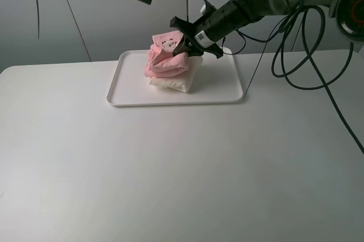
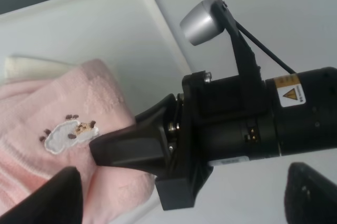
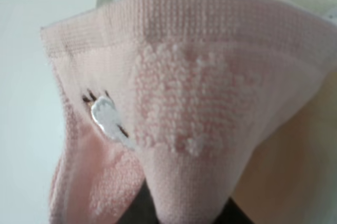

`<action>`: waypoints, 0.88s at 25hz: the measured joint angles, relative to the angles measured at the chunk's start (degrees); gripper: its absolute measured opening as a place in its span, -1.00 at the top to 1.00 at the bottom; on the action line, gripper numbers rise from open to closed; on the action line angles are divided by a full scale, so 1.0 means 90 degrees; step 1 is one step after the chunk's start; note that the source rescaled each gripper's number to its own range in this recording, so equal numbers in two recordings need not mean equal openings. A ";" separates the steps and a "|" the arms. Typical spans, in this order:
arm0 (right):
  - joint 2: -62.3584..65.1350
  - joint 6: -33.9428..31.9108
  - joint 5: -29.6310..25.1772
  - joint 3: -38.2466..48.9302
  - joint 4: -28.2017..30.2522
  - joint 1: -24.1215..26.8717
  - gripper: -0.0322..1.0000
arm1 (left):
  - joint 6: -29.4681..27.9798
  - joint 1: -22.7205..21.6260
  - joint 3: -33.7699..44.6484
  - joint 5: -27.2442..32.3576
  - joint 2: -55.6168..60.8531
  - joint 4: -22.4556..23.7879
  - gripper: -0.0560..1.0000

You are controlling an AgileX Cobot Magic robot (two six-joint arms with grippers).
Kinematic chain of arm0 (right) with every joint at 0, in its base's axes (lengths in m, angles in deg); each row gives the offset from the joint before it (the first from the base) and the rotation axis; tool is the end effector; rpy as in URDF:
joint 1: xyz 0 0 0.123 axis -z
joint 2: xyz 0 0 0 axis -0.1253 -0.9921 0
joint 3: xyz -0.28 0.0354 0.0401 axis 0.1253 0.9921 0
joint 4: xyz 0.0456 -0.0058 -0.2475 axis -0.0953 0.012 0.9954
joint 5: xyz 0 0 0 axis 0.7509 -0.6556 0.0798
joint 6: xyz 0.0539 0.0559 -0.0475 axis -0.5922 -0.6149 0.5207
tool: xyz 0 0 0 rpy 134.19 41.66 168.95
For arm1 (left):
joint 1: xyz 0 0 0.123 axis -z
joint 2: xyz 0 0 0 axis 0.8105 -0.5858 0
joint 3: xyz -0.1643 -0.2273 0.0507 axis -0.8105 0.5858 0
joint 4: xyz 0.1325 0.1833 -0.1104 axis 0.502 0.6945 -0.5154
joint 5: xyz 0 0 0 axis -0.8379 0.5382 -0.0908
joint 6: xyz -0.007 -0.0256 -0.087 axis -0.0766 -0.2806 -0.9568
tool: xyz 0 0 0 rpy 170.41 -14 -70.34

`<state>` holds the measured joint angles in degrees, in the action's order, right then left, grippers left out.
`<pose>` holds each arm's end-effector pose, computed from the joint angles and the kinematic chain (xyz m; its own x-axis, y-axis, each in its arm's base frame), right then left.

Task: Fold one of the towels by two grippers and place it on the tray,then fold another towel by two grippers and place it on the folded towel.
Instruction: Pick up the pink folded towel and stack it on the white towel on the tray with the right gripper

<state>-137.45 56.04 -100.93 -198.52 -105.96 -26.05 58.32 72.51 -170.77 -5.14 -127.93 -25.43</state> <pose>0.4720 0.2136 0.1409 -0.9582 0.0865 -0.2726 -0.1203 0.7428 0.6586 0.4594 -0.1996 0.3211 -0.8249 0.1849 -0.5341 0.4648 0.7596 -0.4549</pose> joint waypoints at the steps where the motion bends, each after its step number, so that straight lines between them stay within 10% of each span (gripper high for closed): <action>1: 0.0000 -0.0133 0.0026 0.0000 0.0091 0.0000 0.73 | 0.0000 0.0000 0.0000 0.0000 0.0000 0.0000 -0.98; 4: 0.0000 -0.0311 0.0108 0.0000 0.0195 0.0000 0.52 | 0.0000 0.0000 0.0000 0.0000 0.0000 0.0000 -0.98; 10: 0.0000 -0.0234 -0.0050 0.0000 0.0378 0.0000 -0.93 | 0.0000 0.0000 0.0000 0.0000 0.0000 0.0000 -0.98; 22: 0.0858 -0.0827 -0.1278 0.0000 0.4807 0.0000 -1.00 | 0.0305 0.0000 0.0000 0.0000 0.0015 0.0372 -0.98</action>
<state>-129.74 48.59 -112.43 -198.52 -62.70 -26.05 61.06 72.51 -170.77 -5.14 -127.79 -22.09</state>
